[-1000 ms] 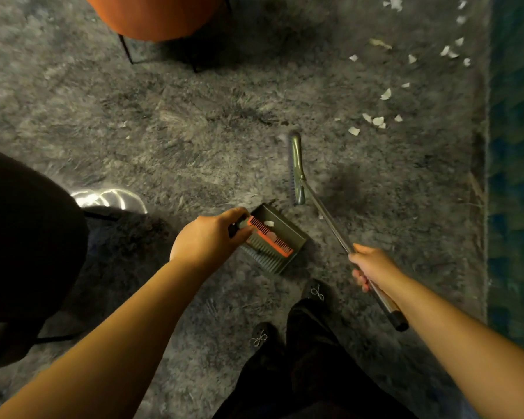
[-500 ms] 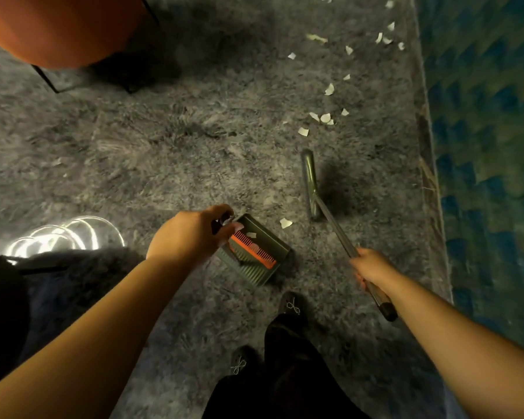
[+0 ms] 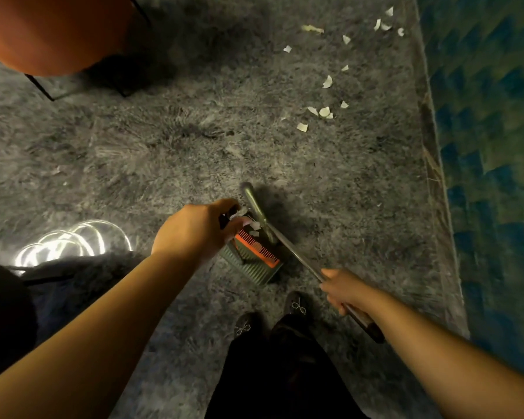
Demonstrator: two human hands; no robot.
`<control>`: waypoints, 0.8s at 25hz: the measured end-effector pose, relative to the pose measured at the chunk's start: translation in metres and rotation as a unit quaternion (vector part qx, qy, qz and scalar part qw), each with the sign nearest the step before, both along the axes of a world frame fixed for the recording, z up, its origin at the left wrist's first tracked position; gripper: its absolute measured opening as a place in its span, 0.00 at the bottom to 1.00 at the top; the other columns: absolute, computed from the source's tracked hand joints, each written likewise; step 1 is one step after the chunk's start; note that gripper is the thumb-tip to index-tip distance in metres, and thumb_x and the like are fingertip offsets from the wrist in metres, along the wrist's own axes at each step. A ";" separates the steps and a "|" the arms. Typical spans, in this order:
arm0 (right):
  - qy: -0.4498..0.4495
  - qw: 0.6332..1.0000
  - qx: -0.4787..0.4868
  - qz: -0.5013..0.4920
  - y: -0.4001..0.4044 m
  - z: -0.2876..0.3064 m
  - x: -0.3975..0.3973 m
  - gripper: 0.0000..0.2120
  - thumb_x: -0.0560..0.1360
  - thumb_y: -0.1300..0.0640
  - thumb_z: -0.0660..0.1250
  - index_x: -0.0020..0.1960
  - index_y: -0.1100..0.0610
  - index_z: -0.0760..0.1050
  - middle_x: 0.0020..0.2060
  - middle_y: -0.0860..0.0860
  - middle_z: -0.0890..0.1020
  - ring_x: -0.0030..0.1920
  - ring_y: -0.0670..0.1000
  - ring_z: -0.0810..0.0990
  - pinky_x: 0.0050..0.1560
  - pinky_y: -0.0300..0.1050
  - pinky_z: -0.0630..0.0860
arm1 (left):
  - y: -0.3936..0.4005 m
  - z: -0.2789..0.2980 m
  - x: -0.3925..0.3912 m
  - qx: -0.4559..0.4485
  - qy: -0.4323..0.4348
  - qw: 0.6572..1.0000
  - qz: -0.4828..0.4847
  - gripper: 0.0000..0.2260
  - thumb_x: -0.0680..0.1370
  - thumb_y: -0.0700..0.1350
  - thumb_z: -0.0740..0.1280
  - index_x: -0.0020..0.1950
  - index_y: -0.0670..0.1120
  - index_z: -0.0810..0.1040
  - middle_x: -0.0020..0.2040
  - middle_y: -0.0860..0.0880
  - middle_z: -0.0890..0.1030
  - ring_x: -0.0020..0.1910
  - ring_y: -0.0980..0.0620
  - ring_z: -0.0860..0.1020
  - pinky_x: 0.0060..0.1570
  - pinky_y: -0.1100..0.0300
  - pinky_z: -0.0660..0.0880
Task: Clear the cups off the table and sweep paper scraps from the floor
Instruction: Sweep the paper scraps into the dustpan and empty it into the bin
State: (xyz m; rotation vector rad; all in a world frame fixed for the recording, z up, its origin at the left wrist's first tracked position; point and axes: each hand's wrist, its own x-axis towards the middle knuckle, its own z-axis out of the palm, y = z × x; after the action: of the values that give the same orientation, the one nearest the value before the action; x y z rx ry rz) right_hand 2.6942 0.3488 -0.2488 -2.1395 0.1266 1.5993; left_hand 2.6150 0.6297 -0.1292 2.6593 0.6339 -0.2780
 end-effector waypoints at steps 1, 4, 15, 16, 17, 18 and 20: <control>-0.002 1.000 0.004 -0.008 -0.004 0.006 -0.005 0.25 0.80 0.64 0.57 0.76 0.54 0.58 0.30 0.55 0.72 0.20 0.47 0.68 0.18 0.37 0.67 | 0.001 0.000 0.000 0.000 0.000 1.000 -0.001 0.22 0.73 0.70 0.59 0.62 0.62 0.74 0.45 0.54 0.84 0.42 0.49 0.81 0.32 0.61 0.71; -0.010 0.999 0.016 -0.042 -0.012 0.023 -0.017 0.23 0.80 0.64 0.58 0.74 0.54 0.63 0.28 0.54 0.71 0.18 0.45 0.67 0.19 0.36 0.65 | 0.003 0.002 -0.006 -0.006 0.001 1.000 0.003 0.21 0.73 0.69 0.60 0.62 0.62 0.74 0.45 0.54 0.83 0.39 0.50 0.80 0.29 0.63 0.67; -0.071 0.997 0.026 -0.033 0.071 -0.018 0.005 0.14 0.81 0.62 0.56 0.64 0.58 0.73 0.29 0.53 0.73 0.24 0.49 0.71 0.23 0.40 0.69 | 0.026 -0.007 -0.059 -0.016 0.006 1.000 -0.019 0.27 0.71 0.72 0.55 0.65 0.62 0.73 0.43 0.51 0.84 0.42 0.45 0.82 0.34 0.60 0.69; -0.050 0.997 0.030 -0.040 0.078 -0.022 0.004 0.14 0.81 0.62 0.55 0.63 0.60 0.73 0.28 0.54 0.73 0.22 0.49 0.70 0.23 0.40 0.68 | 0.025 -0.008 -0.061 -0.016 0.005 1.000 -0.021 0.25 0.72 0.71 0.57 0.65 0.62 0.72 0.43 0.51 0.84 0.42 0.45 0.82 0.34 0.60 0.69; -0.033 0.998 0.032 -0.041 0.084 -0.025 -0.001 0.14 0.81 0.62 0.55 0.63 0.61 0.73 0.27 0.54 0.73 0.22 0.50 0.69 0.23 0.40 0.67 | 0.025 -0.009 -0.063 -0.015 0.002 1.000 -0.022 0.24 0.72 0.70 0.58 0.64 0.62 0.72 0.42 0.51 0.84 0.42 0.44 0.82 0.33 0.60 0.69; -0.021 0.999 0.032 -0.032 0.087 -0.024 -0.007 0.14 0.81 0.62 0.55 0.64 0.62 0.72 0.27 0.55 0.73 0.22 0.50 0.69 0.24 0.41 0.67 | 0.026 -0.010 -0.066 -0.013 -0.002 1.000 -0.024 0.23 0.73 0.69 0.59 0.64 0.62 0.72 0.42 0.50 0.84 0.41 0.44 0.82 0.33 0.60 0.69; -0.012 0.999 0.028 -0.011 0.086 -0.016 -0.023 0.17 0.81 0.62 0.56 0.69 0.59 0.68 0.30 0.55 0.74 0.23 0.50 0.70 0.22 0.41 0.69 | 0.029 -0.011 -0.072 -0.012 0.002 1.000 -0.027 0.23 0.74 0.68 0.60 0.66 0.62 0.72 0.43 0.50 0.84 0.41 0.44 0.82 0.33 0.59 0.71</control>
State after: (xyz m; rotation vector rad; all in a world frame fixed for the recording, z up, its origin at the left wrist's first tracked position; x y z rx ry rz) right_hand 2.6717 0.4344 -0.2652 -2.1069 0.0974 1.5473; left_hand 2.5432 0.6587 -0.1400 2.6569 0.5581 -0.3029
